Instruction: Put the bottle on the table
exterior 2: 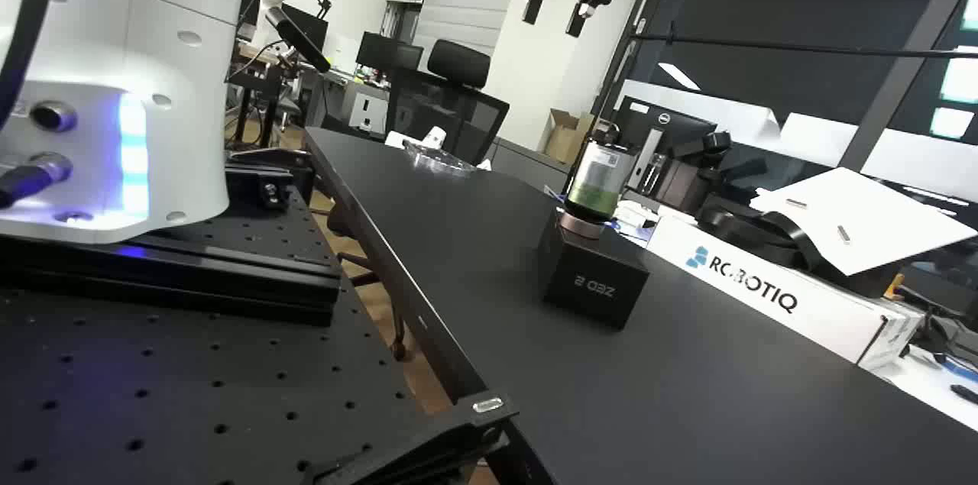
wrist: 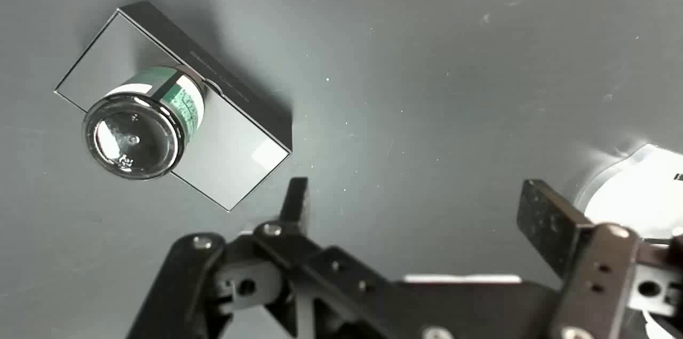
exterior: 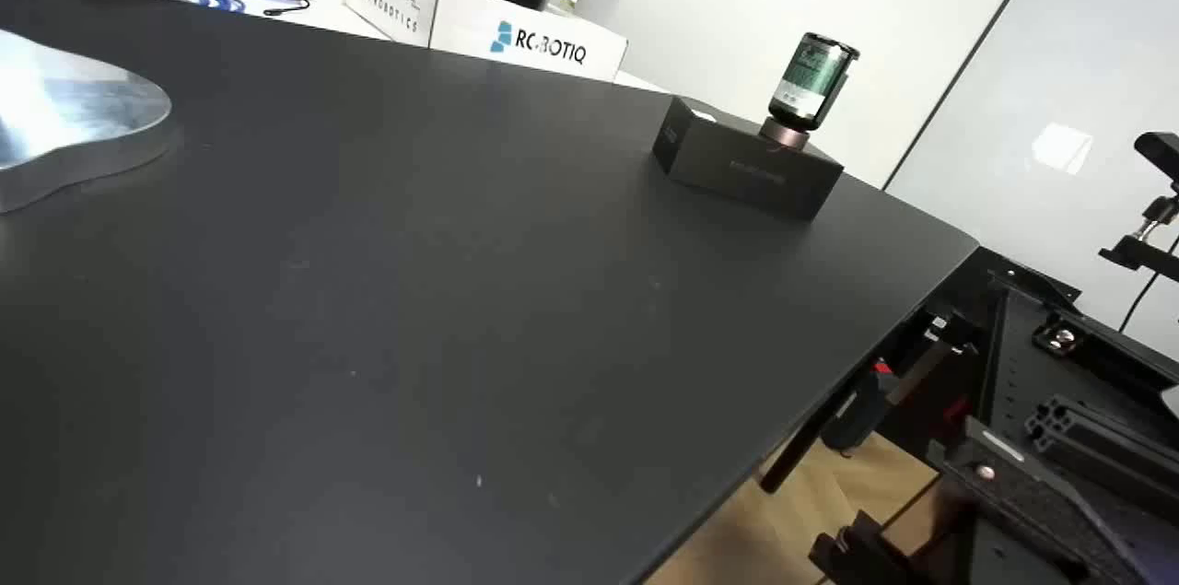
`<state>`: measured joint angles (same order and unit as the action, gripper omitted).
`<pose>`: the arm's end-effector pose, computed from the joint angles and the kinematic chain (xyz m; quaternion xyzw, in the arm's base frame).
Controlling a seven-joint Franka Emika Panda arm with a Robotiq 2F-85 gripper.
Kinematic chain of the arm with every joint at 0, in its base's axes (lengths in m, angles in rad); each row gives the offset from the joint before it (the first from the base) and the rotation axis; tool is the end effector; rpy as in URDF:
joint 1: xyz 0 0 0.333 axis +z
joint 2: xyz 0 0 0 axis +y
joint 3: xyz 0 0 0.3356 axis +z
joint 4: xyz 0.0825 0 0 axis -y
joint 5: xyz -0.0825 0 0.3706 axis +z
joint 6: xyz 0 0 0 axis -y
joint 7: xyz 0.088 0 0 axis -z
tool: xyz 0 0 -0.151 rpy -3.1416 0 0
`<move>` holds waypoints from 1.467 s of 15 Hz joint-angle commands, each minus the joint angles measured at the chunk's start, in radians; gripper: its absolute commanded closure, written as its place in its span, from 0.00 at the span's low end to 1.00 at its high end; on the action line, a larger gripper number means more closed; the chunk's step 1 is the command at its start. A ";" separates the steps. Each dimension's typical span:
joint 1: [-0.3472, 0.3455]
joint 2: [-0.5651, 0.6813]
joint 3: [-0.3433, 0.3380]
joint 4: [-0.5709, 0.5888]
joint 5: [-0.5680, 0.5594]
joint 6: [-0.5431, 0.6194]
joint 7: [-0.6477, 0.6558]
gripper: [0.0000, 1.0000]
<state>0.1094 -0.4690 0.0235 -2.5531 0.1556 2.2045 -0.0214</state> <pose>0.3863 0.0625 0.4208 -0.9958 -0.0337 -0.0568 0.0632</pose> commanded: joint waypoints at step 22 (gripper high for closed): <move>-0.217 0.154 -0.011 0.061 0.004 0.160 0.400 0.00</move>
<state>-0.0792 -0.3698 -0.0006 -2.5316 0.1640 2.3210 0.2511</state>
